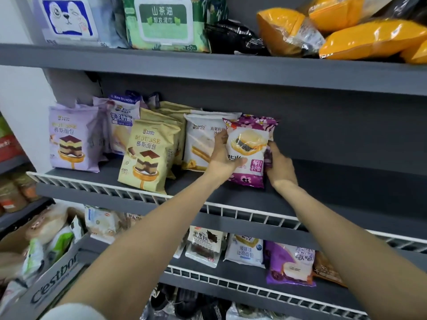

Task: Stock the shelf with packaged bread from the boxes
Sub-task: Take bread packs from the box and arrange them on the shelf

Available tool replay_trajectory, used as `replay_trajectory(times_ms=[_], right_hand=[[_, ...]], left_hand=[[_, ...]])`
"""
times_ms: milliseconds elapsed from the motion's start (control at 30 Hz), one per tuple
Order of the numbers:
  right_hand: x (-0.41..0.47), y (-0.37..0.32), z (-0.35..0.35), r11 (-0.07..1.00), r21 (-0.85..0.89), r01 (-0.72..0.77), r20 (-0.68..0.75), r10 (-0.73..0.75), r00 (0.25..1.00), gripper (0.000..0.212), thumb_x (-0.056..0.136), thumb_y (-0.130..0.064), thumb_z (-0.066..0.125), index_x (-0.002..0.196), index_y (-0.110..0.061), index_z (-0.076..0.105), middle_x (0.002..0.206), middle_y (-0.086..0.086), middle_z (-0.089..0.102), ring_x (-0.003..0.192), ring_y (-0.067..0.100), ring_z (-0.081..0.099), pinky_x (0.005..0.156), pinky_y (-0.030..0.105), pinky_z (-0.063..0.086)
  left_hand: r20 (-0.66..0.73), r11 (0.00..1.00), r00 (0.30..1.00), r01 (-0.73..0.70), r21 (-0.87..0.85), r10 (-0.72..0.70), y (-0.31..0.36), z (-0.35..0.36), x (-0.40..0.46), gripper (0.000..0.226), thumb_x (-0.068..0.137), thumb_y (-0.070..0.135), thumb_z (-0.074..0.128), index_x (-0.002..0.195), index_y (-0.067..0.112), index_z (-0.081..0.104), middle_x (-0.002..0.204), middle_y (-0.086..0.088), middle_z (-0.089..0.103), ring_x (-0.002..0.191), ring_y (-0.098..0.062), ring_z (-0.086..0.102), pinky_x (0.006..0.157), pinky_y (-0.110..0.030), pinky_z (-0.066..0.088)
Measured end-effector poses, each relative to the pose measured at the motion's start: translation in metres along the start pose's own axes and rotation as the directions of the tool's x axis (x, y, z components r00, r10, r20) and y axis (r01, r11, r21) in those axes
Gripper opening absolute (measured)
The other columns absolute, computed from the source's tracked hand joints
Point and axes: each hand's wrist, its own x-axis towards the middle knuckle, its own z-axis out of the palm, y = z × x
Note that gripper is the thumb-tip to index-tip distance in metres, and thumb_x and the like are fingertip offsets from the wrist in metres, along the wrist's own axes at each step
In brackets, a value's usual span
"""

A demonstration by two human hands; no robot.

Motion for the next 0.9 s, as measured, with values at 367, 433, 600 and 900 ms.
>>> replay_trajectory(times_ms=[367, 433, 600, 900], right_hand=[[0.01, 0.006, -0.009, 0.995, 0.053, -0.08, 0.316, 0.059, 0.947, 0.053, 0.086, 0.002, 0.054, 0.131, -0.007, 0.027, 0.127, 0.019, 0.05, 0.113, 0.034, 0.053, 0.09, 0.036, 0.042], [0.013, 0.01, -0.014, 0.983, 0.093, -0.157, 0.355, 0.114, 0.928, 0.049, 0.086, 0.003, 0.049, 0.129, -0.01, 0.029, 0.121, 0.016, 0.055, 0.112, 0.032, 0.055, 0.096, 0.039, 0.045], [0.006, -0.002, -0.023, 0.925, 0.3, -0.232, 0.209, 0.173, 0.963, 0.051, 0.085, -0.002, 0.057, 0.13, -0.011, 0.035, 0.128, 0.013, 0.053, 0.121, 0.029, 0.051, 0.102, 0.041, 0.042], [-0.045, -0.073, -0.029, 0.962, 0.096, 0.257, 0.005, -0.258, 0.966, 0.042, 0.084, 0.006, 0.046, 0.123, -0.008, 0.051, 0.122, 0.014, 0.049, 0.11, 0.031, 0.053, 0.088, 0.038, 0.048]], left_hand=[[0.069, 0.867, 0.98, 0.131, 0.48, -0.186, -0.001, 0.018, 0.013, 0.093, 0.08, 0.015, 0.074, 0.147, 0.004, 0.011, 0.147, -0.014, 0.036, 0.137, -0.027, 0.036, 0.111, -0.032, 0.034], [0.081, 0.831, 0.974, 0.137, 0.539, -0.213, 0.004, 0.016, 0.013, 0.092, 0.079, 0.017, 0.075, 0.145, 0.002, 0.012, 0.144, -0.016, 0.038, 0.134, -0.029, 0.039, 0.108, -0.032, 0.037], [0.043, 0.794, 0.974, 0.157, 0.588, -0.224, 0.007, 0.017, 0.008, 0.082, 0.078, 0.022, 0.076, 0.138, 0.0, 0.023, 0.136, -0.018, 0.046, 0.128, -0.031, 0.045, 0.101, -0.033, 0.04], [-0.009, 0.728, 0.999, -0.016, 0.685, 0.031, 0.02, -0.035, -0.025, 0.039, 0.088, 0.014, 0.057, 0.125, 0.009, 0.045, 0.122, -0.015, 0.058, 0.112, -0.033, 0.056, 0.087, -0.038, 0.049]])
